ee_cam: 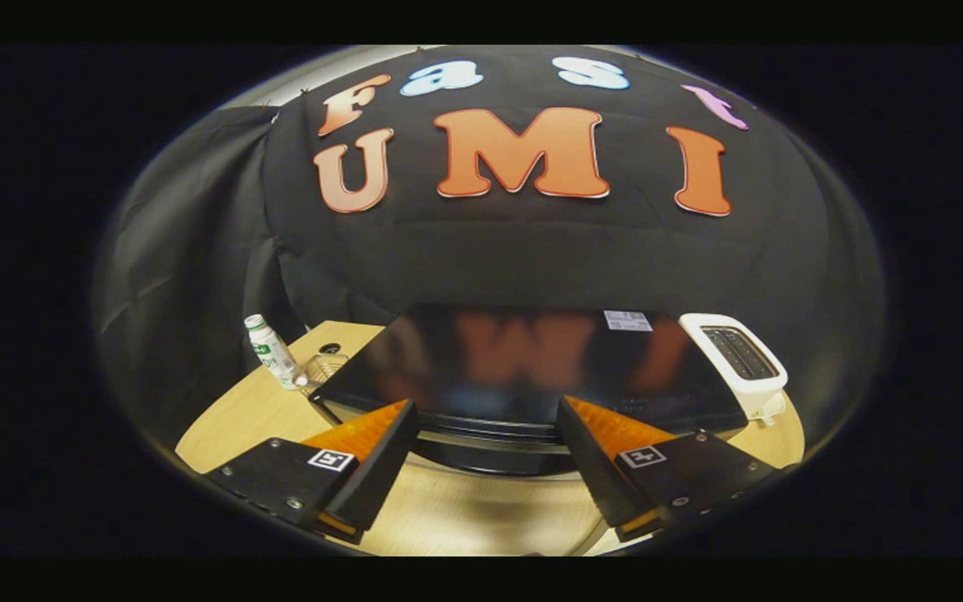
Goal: Open the toaster oven, put the food inside, and close the toaster oven door.
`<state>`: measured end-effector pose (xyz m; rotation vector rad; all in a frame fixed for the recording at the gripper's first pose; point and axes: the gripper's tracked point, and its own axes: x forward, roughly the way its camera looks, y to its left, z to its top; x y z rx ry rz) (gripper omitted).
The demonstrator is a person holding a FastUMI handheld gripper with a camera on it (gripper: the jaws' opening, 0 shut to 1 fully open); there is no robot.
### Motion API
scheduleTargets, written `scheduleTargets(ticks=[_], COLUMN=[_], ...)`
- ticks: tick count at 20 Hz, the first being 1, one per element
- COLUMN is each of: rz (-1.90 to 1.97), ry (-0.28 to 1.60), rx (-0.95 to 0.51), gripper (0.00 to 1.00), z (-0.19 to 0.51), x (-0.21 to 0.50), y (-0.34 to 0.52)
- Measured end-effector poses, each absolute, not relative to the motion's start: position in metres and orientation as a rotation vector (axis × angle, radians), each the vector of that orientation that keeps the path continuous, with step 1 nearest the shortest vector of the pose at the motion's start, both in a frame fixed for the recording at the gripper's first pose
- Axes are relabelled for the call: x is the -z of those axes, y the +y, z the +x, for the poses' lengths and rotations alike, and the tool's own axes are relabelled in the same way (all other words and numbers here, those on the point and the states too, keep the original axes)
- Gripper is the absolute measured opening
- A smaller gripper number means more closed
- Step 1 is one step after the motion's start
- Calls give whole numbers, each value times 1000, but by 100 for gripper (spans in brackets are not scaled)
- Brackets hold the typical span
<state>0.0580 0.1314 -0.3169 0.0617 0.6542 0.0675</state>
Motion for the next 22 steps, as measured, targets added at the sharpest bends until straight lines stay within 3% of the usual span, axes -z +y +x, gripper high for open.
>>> scheduleTargets(ticks=[7, 13, 22], rz=[28, 58, 72], ry=[607, 623, 835], rx=[-43, -83, -239], gripper=[96, 82, 82], z=[41, 8, -86], x=[314, 316, 355], y=[133, 142, 167])
